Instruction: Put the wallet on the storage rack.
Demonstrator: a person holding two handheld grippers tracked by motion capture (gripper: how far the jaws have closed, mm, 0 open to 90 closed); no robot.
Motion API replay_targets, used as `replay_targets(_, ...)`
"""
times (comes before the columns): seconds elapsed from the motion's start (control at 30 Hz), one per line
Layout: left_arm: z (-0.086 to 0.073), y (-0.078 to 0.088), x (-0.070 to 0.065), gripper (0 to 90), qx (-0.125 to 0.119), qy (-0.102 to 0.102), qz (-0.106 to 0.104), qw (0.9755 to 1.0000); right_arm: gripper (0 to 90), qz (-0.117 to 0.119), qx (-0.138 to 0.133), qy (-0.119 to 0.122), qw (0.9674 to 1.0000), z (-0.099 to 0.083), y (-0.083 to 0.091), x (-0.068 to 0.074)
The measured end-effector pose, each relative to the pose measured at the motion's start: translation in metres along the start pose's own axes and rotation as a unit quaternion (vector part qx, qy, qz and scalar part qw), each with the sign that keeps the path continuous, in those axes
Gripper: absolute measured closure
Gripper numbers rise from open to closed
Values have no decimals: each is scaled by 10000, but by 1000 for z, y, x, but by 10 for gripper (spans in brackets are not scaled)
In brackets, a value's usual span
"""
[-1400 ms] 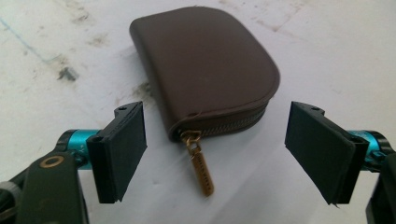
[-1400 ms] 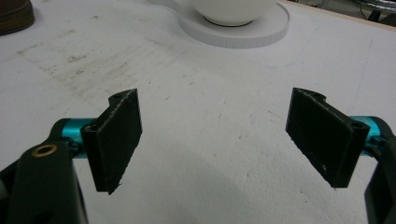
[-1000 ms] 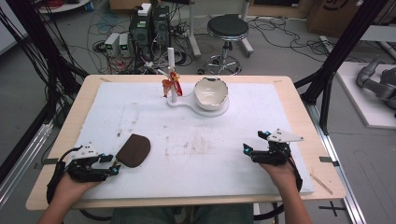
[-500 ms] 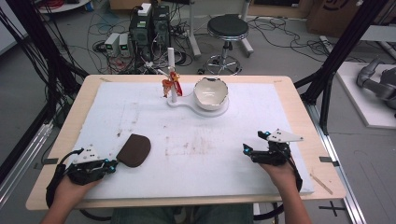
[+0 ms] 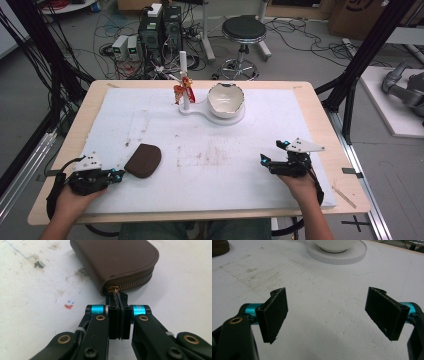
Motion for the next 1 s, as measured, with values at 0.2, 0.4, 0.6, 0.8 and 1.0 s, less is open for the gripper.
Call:
replay_targets(0.2,18,10,-3,884,-556,196,-258,9979,186,1,-2,-27,10000,0,0,-1)
replay_targets(0.4,38,12,-7,885,-779,139,-426,9960,186,-2,-3,-45,10000,-1,1,-1)
replay_targets(0.6,62,17,-12,885,-1109,68,-716,9912,186,3,-23,-42,10000,-1,1,-1)
replay_targets(0.8,84,18,-17,885,-1301,-16,-977,9867,186,9,-36,-42,10000,-1,1,-1)
replay_targets(1.0,109,12,-28,885,-1467,-149,-1252,9811,186,-5,-44,-22,10000,-1,1,-2)
Point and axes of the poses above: each handheld gripper's, and its own axes: y roughly backward along the jaws, z roughly out of its top, x roughly to its left, the point moved 5 cm from there along -y, roughly forward along the jaws, and after that the axes turned 9 degrees about z, right-handed, at the moved point
